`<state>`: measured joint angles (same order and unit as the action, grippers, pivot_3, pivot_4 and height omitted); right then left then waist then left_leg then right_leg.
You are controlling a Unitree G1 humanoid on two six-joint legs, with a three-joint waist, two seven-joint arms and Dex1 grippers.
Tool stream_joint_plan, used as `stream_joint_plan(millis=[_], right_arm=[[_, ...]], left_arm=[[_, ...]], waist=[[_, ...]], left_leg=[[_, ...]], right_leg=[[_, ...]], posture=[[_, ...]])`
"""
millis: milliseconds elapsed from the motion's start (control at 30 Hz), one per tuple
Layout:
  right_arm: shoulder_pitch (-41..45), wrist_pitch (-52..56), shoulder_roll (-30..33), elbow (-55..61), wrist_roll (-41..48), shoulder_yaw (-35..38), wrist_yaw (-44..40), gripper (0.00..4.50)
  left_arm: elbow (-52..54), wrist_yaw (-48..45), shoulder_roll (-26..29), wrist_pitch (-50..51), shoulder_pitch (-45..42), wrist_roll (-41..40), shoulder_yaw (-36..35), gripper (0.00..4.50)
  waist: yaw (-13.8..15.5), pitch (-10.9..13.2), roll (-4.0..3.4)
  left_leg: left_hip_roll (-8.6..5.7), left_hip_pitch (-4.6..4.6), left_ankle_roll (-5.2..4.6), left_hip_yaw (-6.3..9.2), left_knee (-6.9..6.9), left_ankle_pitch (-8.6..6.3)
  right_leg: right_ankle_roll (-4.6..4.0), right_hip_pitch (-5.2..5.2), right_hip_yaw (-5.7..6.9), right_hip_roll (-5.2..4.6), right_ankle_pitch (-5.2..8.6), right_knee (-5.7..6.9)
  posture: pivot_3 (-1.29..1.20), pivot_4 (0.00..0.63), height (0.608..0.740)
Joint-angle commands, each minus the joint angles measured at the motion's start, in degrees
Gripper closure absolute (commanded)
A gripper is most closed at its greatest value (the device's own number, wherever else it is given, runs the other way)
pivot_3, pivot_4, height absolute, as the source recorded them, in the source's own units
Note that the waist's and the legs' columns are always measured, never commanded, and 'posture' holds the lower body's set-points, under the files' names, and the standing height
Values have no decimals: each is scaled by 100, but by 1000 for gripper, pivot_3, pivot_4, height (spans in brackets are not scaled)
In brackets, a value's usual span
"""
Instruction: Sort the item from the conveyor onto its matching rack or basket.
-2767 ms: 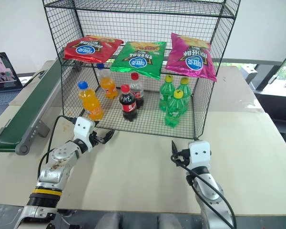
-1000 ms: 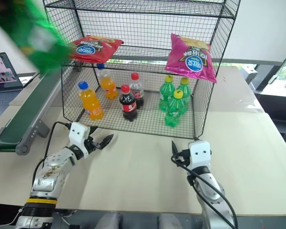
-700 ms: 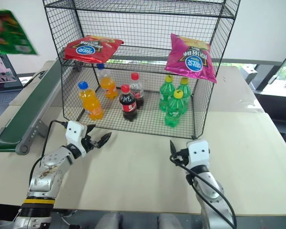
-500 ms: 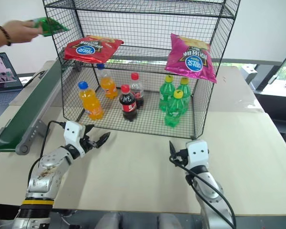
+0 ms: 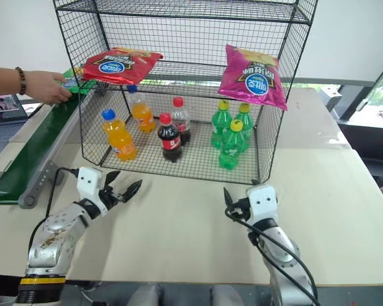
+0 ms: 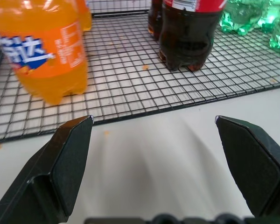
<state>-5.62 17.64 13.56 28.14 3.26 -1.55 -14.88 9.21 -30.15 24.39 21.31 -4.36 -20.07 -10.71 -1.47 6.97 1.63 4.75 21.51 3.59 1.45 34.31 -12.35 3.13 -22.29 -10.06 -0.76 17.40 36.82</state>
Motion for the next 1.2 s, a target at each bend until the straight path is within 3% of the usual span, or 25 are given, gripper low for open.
stream_joint_plan(millis=[33,233,367,600,767,967,1200], right_arm=[[495,170,444,334,577,-27,-847,0],[1529,309,1043,257,1610,-90,-2186,0],[2268,453,1055,36,2253,-166,-2777,0],[3363,302,953,-528,3040,-467,-4105,0],[3970,328,756,-739,3216,-602,-4446,0],[4305,214,671,-926,3209,-661,-4655,0],[4413,179,705,-936,3091,-667,-4653,0]], left_arm=[[971,-164,196,832,497,-1079,-704,26],[2121,543,173,2133,1548,-3609,-2410,26],[1916,1463,-63,2144,2002,-5380,-3565,26],[954,2663,-392,1660,2802,-8041,-4722,26],[113,2652,-156,1634,2848,-8539,-4858,26],[-237,2744,202,1504,2470,-8635,-4798,26],[-314,2882,218,1478,2243,-8593,-4720,26]], waist=[[-60,0,-1],[-126,2,0],[-128,4,1],[-113,6,3],[-80,7,2],[-71,4,8],[-97,-1,11]], left_leg=[[0,1,-1,0,0,0],[3,2,-7,3,5,-5],[3,-2,-10,8,14,-6],[3,3,-32,13,43,-27],[3,2,-31,16,42,-27],[4,5,-15,18,41,-34],[5,4,-6,18,33,-39]], right_leg=[[0,1,0,0,0,-1],[2,4,1,-1,2,-2],[4,9,5,-1,3,3],[2,15,11,-3,5,0],[-2,12,23,-3,8,1],[-8,9,29,-3,12,0],[-12,8,31,-3,14,0]], posture=[[0,150,740],[0,150,740],[0,150,740],[0,150,740],[0,150,740],[0,150,740],[0,150,740]])
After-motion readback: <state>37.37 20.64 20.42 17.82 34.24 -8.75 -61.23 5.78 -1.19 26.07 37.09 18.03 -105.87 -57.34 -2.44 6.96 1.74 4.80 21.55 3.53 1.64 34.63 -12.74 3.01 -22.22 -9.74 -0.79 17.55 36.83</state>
